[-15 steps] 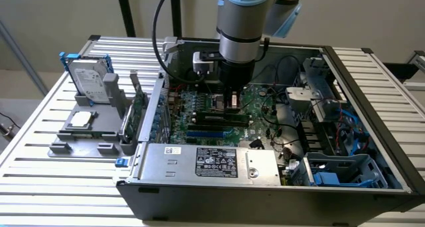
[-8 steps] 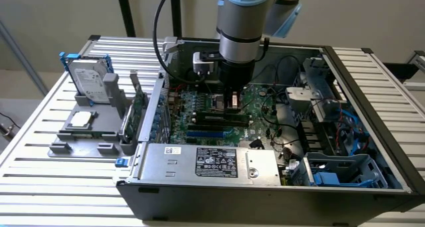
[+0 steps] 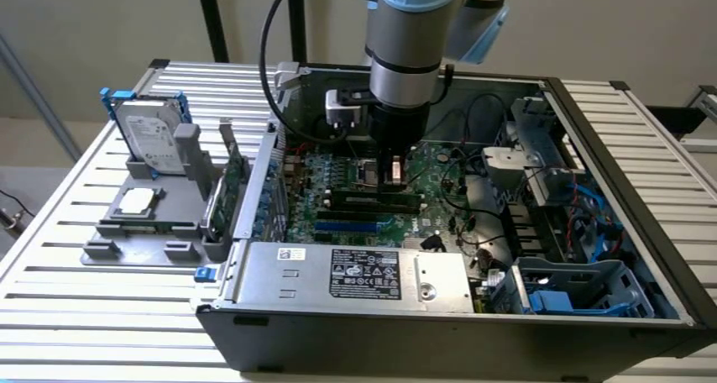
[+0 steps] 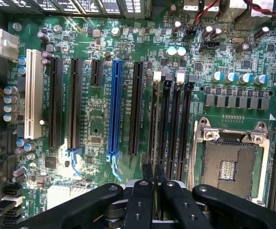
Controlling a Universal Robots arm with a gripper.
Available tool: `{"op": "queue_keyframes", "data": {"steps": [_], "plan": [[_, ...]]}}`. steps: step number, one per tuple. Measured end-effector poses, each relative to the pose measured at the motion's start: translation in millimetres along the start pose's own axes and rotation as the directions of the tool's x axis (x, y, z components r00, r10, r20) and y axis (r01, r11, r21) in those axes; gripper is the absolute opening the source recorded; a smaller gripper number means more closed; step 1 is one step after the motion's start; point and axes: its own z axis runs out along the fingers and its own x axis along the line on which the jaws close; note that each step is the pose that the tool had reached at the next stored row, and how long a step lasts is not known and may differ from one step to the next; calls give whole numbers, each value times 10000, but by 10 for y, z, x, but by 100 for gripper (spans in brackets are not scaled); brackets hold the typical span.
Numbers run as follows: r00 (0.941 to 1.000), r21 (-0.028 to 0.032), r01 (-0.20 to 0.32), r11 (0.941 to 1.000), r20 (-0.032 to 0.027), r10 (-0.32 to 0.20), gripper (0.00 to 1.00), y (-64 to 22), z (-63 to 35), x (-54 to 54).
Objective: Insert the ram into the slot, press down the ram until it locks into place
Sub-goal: 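Insert the ram into the slot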
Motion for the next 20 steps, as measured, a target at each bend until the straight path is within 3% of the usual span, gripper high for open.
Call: {"op": "queue_keyframes", "data": {"steps": [7,8,12,16,20], "plan": [[10000,0,25,10000,-1,-25,15,6,7,0],[10000,1,26,10000,1,-26,21,6,-9,0],[10000,-5,28,10000,0,-28,21,13,-137,6],[10000,-20,29,10000,8,-29,21,33,-173,7],[10000,-32,25,10000,21,-25,11,58,-175,6]]}}
